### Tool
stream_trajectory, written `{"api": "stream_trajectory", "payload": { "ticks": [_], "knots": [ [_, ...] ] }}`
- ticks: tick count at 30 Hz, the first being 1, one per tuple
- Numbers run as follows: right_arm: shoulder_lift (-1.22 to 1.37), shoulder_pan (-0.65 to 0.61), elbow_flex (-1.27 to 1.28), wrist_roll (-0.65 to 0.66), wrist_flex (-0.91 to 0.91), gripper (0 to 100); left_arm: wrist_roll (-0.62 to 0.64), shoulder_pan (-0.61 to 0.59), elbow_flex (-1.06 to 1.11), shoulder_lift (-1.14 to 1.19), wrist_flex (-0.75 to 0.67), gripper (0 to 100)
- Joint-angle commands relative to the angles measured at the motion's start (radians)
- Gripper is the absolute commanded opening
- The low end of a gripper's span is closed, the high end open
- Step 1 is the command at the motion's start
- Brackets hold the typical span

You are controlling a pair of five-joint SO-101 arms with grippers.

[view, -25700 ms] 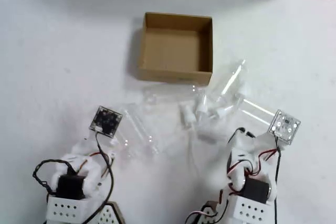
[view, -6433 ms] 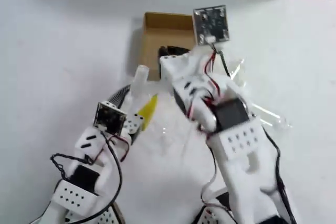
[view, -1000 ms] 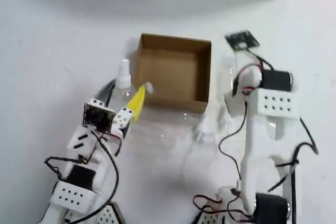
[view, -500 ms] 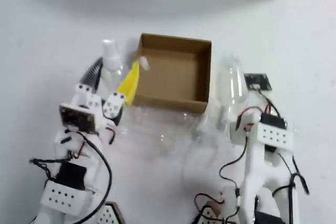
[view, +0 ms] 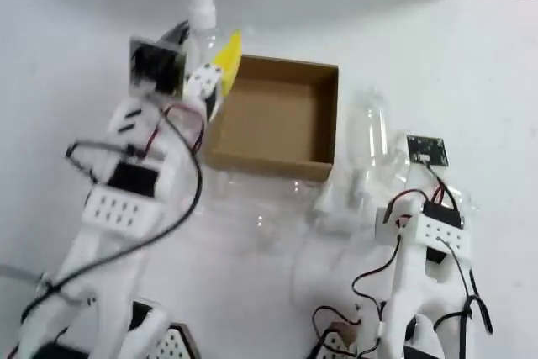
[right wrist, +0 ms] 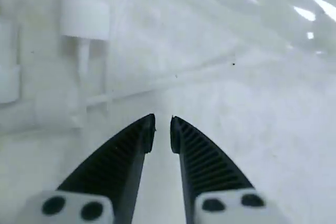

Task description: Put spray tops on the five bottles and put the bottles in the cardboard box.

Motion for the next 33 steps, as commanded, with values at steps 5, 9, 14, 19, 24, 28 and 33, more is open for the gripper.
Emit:
{"api": "stream_trajectory", "payload": {
  "ticks": [5, 9, 14, 19, 24, 28, 33],
  "knots": [
    [-0.013, 0.005, 0.017, -0.005, -0.074, 3.1, 0.161, -0.001, -0.279, 0.321, -0.115, 2],
    [-0.013, 0.005, 0.017, -0.003, -0.074, 3.1, 0.198, 0.002, -0.293, 0.449, -0.284, 2],
    [-0.012, 0.005, 0.028, 0.049, -0.113, 3.1, 0.196, 0.002, -0.29, 0.596, -0.448, 2],
    [-0.012, -0.031, 0.049, 0.057, -0.143, 3.1, 0.195, 0.001, -0.298, 0.696, -0.523, 2],
    [-0.012, -0.036, 0.049, 0.057, -0.153, 3.1, 0.195, 0.002, -0.299, 0.785, -0.641, 2],
    [-0.012, -0.038, 0.049, 0.058, -0.154, 3.2, 0.195, 0.016, -0.307, 0.852, -0.712, 2],
    [-0.012, -0.038, 0.049, 0.058, -0.166, 3.2, 0.195, 0.01, -0.41, 0.972, -0.729, 2]
  ]
}}
